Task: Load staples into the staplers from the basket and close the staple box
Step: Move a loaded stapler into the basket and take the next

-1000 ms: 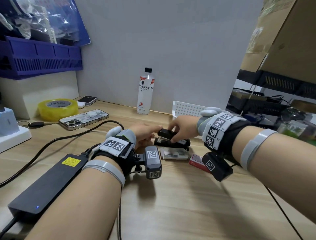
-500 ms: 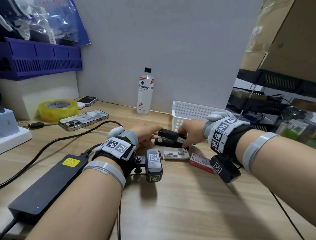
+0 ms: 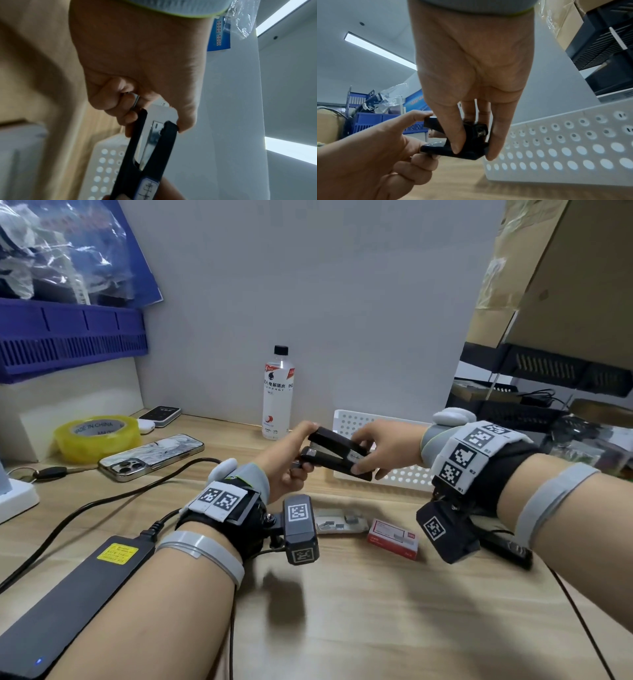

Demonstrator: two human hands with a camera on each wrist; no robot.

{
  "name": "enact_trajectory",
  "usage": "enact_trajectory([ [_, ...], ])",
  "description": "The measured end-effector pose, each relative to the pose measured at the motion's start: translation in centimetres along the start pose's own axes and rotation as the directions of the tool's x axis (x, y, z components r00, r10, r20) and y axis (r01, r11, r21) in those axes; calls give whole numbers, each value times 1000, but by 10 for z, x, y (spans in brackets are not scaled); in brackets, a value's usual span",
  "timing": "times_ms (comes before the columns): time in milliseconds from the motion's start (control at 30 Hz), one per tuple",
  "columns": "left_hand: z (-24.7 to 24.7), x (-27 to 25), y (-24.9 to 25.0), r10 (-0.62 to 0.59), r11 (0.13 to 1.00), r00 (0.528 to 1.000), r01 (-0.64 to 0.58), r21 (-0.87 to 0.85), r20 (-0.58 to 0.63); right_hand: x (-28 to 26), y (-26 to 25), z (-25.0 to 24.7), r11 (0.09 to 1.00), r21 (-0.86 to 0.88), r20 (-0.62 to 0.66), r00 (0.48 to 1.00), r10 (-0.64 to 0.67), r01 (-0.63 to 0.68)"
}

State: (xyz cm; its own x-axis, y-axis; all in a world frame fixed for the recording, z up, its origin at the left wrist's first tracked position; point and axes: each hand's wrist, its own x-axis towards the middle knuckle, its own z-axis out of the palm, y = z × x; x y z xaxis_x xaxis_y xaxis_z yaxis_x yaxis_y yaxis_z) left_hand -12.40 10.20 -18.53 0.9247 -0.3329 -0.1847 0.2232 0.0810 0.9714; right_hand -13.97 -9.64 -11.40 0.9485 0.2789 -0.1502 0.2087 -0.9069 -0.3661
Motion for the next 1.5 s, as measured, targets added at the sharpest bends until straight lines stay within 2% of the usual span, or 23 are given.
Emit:
enact_trajectory([
  [67,6,9,10,38,999,999,-38,-11,-9,6,-1,-5,993,120,52,999,7,-13],
  [133,11,15,17,60,998,998,-61,-24,-14,11,-2,-11,987,157,67,998,13,-23],
  [233,11,33,26,57,994,998,-56,-93,9,23,3,-31,992,121,-41,999,31,-26],
  [333,-3,57,27,18,969,999,-29,-244,-48,47,16,-53,959,260,-166,973,160,-113],
  [400,-14,72,20,-25,942,996,-6,-335,-90,63,26,-62,910,357,-179,940,290,-213],
  [500,-26,87,4,-85,930,991,42,-366,-101,82,36,-63,806,436,-42,885,463,-401],
  [600,-32,97,-8,-166,896,984,123,-427,-66,106,36,-54,745,432,74,843,533,-509],
  [767,-31,102,-12,-192,879,981,167,-446,-12,133,23,-35,722,402,160,820,550,-563],
  [1000,-30,98,-13,-185,871,981,188,-454,51,147,16,-24,788,240,186,824,535,-566],
  [1133,-30,96,-17,-186,857,980,199,-476,76,157,26,-29,803,214,237,827,509,-556],
  [1267,-26,96,-16,-166,840,982,187,-510,86,168,28,-43,852,173,216,863,456,-494],
  [1400,-15,89,-17,-133,888,991,124,-443,11,158,23,-47,890,111,275,875,400,-442],
  [1500,-13,77,-24,-88,911,995,100,-401,46,128,22,-39,946,94,241,930,279,-309],
])
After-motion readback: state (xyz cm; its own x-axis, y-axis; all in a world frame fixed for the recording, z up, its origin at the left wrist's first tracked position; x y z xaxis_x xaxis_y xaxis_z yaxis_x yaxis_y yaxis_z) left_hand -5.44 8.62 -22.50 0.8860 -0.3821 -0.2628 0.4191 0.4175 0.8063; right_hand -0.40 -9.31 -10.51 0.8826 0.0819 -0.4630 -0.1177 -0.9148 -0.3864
